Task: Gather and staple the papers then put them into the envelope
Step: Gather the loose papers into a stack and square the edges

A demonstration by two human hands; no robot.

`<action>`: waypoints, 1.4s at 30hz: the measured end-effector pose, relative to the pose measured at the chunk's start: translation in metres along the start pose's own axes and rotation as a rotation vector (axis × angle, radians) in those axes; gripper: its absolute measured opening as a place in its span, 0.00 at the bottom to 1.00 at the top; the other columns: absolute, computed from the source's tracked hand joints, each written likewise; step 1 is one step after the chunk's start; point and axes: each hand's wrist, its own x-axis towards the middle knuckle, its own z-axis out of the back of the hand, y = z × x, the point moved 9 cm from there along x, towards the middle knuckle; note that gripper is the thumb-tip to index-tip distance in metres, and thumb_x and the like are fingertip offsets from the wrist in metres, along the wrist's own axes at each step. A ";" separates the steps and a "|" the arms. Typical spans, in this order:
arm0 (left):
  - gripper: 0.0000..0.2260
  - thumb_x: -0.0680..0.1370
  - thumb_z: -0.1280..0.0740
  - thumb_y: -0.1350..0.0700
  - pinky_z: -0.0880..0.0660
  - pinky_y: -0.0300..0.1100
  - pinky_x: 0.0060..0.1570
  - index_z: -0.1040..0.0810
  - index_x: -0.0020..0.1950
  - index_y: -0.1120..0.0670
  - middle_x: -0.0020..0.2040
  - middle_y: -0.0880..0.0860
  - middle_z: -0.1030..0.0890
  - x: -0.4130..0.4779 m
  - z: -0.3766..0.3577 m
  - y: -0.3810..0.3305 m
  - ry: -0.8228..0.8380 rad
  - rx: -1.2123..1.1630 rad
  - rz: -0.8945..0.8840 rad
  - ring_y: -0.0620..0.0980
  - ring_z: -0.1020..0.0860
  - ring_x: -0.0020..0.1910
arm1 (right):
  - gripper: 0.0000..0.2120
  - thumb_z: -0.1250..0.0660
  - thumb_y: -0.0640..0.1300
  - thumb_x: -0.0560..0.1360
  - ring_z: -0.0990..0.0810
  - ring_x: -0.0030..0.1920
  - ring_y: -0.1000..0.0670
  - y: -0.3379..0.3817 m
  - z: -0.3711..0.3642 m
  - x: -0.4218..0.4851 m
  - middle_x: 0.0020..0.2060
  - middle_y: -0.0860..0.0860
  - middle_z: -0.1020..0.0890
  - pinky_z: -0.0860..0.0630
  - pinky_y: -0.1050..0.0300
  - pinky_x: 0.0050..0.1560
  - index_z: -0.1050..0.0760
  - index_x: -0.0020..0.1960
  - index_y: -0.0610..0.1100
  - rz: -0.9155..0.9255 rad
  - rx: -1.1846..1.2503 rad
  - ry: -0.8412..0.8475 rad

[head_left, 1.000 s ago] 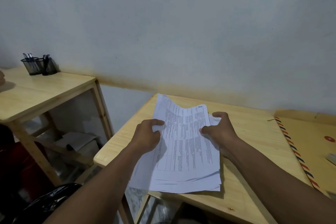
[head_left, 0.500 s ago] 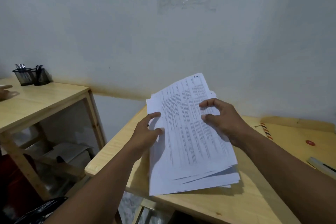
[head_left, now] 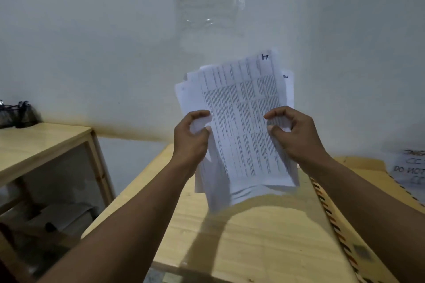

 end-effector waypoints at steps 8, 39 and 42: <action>0.16 0.77 0.33 0.61 0.23 0.41 0.58 0.22 0.59 0.42 0.55 0.32 0.21 -0.027 -0.013 0.016 0.064 0.182 -0.073 0.41 0.20 0.57 | 0.12 0.33 0.29 0.73 0.20 0.47 0.63 -0.039 -0.007 -0.038 0.47 0.51 0.16 0.27 0.72 0.47 0.19 0.42 0.46 -0.161 0.100 -0.127; 0.16 0.79 0.30 0.54 0.20 0.49 0.42 0.28 0.65 0.45 0.43 0.38 0.22 -0.090 -0.031 0.040 -0.029 0.354 -0.188 0.44 0.20 0.39 | 0.16 0.35 0.29 0.74 0.22 0.48 0.57 -0.084 0.000 -0.093 0.45 0.53 0.21 0.29 0.61 0.44 0.20 0.39 0.49 -0.284 0.030 -0.261; 0.20 0.78 0.29 0.53 0.20 0.52 0.42 0.31 0.67 0.43 0.44 0.40 0.21 -0.087 -0.030 0.034 -0.001 0.344 -0.197 0.46 0.19 0.38 | 0.14 0.35 0.29 0.74 0.22 0.47 0.64 -0.080 0.000 -0.089 0.45 0.53 0.21 0.30 0.71 0.41 0.20 0.40 0.47 -0.272 0.021 -0.240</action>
